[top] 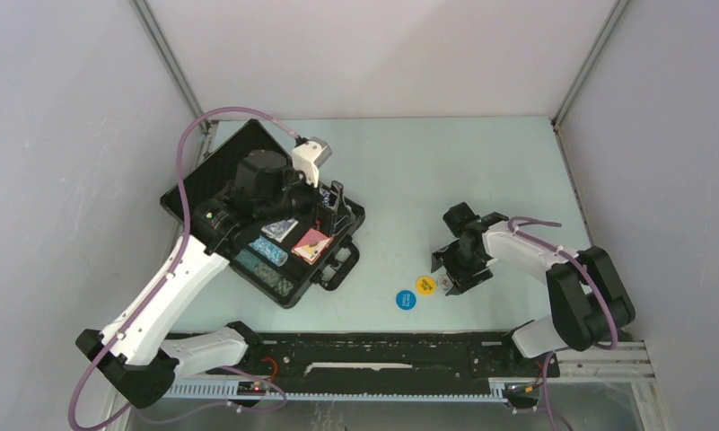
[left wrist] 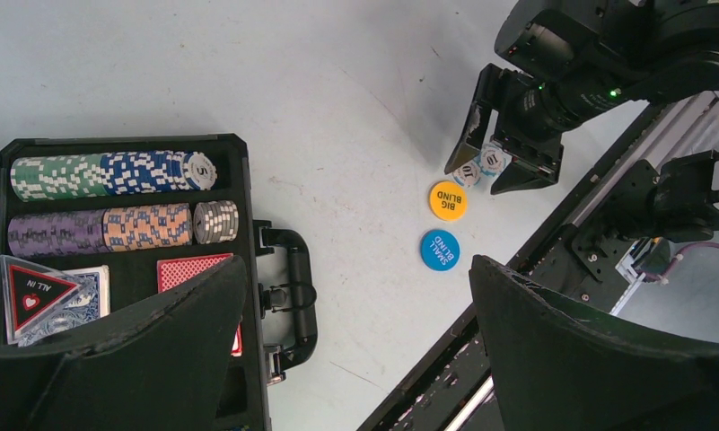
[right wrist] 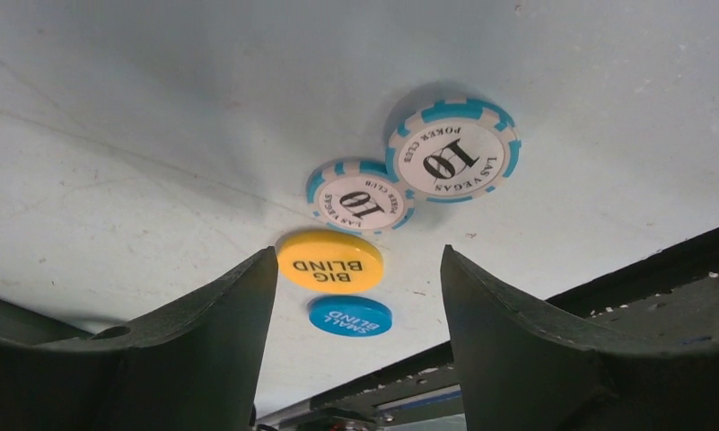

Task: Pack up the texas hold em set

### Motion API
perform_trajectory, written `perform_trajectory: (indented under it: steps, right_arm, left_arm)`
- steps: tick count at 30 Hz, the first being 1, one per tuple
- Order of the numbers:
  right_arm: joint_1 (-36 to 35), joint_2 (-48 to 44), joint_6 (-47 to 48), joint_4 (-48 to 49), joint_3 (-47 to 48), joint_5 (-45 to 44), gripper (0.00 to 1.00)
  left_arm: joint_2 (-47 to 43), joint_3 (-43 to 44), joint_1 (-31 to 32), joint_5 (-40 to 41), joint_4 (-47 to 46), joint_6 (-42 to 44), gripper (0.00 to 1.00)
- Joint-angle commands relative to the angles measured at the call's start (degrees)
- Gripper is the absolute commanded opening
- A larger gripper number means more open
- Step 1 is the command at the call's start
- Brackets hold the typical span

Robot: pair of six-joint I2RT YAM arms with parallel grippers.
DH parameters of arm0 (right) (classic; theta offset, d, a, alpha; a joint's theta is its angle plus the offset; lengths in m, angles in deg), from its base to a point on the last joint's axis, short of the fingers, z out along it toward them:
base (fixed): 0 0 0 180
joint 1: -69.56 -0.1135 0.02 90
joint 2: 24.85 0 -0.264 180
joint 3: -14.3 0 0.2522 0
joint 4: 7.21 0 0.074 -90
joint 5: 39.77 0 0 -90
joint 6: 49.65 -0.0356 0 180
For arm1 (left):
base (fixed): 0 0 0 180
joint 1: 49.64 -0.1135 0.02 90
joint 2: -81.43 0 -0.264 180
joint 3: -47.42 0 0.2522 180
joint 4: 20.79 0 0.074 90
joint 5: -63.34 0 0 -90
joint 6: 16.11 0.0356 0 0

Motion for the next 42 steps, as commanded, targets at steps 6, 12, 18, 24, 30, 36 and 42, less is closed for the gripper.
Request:
perform_trajectory:
  steps: [6, 12, 18, 24, 30, 36, 42]
  right_arm:
    - [1.2, 3.0, -5.7, 0.8, 1.6, -2.4, 0.78]
    - [2.5, 4.2, -5.2, 0.6, 1.5, -3.0, 0.75]
    - [2.9, 5.1, -5.2, 1.0, 1.5, -3.3, 0.67]
    - [2.6, 6.3, -5.4, 2.2, 1.5, -3.3, 0.53]
    - [1.6, 7.2, -5.6, 3.5, 1.5, -3.1, 0.48]
    - [1.0, 4.7, -5.4, 2.7, 1.6, -3.3, 0.34]
    - [1.1, -0.2, -4.8, 1.0, 1.6, -4.8, 0.27]
  left_arm:
    - [-1.3, -1.2, -0.2, -1.1, -1.3, 0.3, 1.0]
    - [-1.2, -1.2, -0.2, -1.1, -1.2, 0.2, 1.0]
    - [-1.0, -1.3, -0.2, -1.0, -1.2, 0.3, 1.0]
    - [-0.9, -1.2, -0.2, -1.3, -1.2, 0.3, 1.0]
    - [-0.9, -1.2, -0.2, -1.5, -1.2, 0.3, 1.0]
    - [-0.9, -1.3, -0.2, -1.4, -1.2, 0.3, 1.0]
    - [-0.9, -1.3, -0.2, -1.5, -1.2, 0.3, 1.0]
